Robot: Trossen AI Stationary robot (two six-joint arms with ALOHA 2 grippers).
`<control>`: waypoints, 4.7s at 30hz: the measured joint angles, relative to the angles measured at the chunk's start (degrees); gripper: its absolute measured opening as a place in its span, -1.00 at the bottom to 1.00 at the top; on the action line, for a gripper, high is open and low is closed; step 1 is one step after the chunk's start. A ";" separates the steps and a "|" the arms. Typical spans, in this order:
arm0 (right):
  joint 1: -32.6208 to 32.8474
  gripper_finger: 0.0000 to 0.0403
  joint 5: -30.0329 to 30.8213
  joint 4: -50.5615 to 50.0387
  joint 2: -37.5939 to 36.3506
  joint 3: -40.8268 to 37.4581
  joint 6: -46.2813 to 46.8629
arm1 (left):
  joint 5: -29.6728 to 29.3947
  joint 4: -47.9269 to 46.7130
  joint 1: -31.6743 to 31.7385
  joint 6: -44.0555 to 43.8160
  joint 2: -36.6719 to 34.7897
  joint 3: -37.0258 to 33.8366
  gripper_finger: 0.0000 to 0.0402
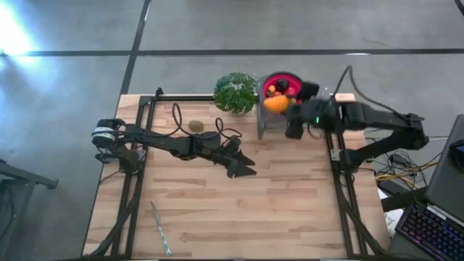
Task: Pick & Place Fruit
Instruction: Put the mango into the red strainer bowl on the shelf, then put the kiwi into the red strainer bowl on the shelf
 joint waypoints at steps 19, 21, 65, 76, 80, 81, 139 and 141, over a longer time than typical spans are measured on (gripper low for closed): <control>-33.72 0.21 -20.64 -14.85 9.45 12.70 18.28 | -6.48 -0.57 -0.01 0.00 -0.02 0.00 0.96; -34.75 0.20 -20.70 -16.43 11.16 13.97 19.54 | -6.47 -1.12 -0.01 0.99 -0.02 -0.02 0.96; -38.46 0.54 -19.94 -25.78 23.67 16.38 28.05 | -6.45 -8.61 -0.01 15.01 -0.04 -0.04 0.96; -37.98 0.63 -19.94 -29.12 19.41 20.12 25.63 | -6.88 -16.75 0.69 21.48 -1.89 -0.04 0.96; -36.92 0.56 -20.07 -29.51 16.43 19.37 25.38 | -14.88 -25.25 1.09 26.29 -4.39 -0.02 0.96; -36.53 0.54 -20.07 -29.50 15.59 19.04 25.20 | -17.73 -27.94 1.15 27.34 -5.13 -0.02 0.96; -33.25 0.39 -20.12 -27.88 4.48 13.18 22.42 | -24.98 -66.08 35.12 70.13 5.05 0.17 0.95; -33.25 0.35 -20.12 -27.87 4.48 13.18 22.34 | -24.97 -66.07 35.18 70.16 5.82 0.28 0.93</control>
